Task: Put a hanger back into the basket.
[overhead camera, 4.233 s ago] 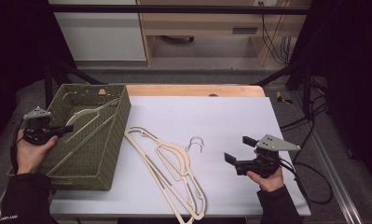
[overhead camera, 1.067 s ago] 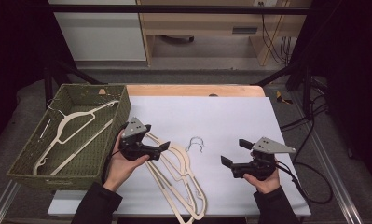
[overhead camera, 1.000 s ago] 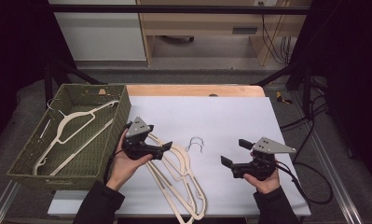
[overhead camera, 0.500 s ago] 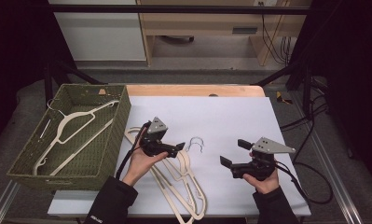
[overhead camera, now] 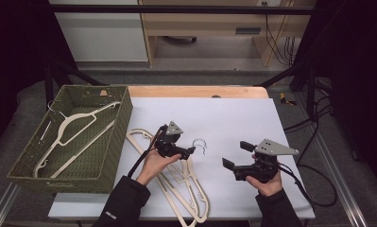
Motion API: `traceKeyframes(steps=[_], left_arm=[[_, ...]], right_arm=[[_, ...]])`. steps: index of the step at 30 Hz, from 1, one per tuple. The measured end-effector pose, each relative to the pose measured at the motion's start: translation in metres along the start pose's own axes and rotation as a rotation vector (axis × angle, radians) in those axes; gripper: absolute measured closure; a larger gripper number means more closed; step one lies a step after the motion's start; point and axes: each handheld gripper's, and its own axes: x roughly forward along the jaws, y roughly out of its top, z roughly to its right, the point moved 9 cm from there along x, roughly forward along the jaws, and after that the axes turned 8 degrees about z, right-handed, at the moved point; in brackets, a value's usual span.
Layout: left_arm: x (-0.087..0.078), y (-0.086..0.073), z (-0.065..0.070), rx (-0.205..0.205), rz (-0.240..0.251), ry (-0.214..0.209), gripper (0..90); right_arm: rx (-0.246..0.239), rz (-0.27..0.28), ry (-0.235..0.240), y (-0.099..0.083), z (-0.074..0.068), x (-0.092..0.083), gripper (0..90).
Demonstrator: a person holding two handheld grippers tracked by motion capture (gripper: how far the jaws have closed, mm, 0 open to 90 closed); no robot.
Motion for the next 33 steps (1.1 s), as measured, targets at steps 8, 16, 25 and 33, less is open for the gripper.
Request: traceKeyframes(steps=[8,16,25,33], left_arm=[[0.017,-0.01,-0.003,-0.003,-0.051,-0.01,31.1],[0.029,-0.02,-0.005,0.02,-0.104,-0.009,49.7],[0.036,-0.024,-0.008,0.0,-0.115,-0.006,65.2],[0.039,-0.027,-0.008,-0.004,-0.136,0.001,75.8]], right_arm=[[0.002,-0.003,0.003,-0.001,0.0,0.001,7.5],[0.002,-0.007,0.007,-0.002,-0.001,0.002,7.6],[0.002,-0.011,0.009,-0.003,-0.002,0.003,7.7],[0.0,-0.013,0.012,-0.003,-0.002,0.003,7.7]])
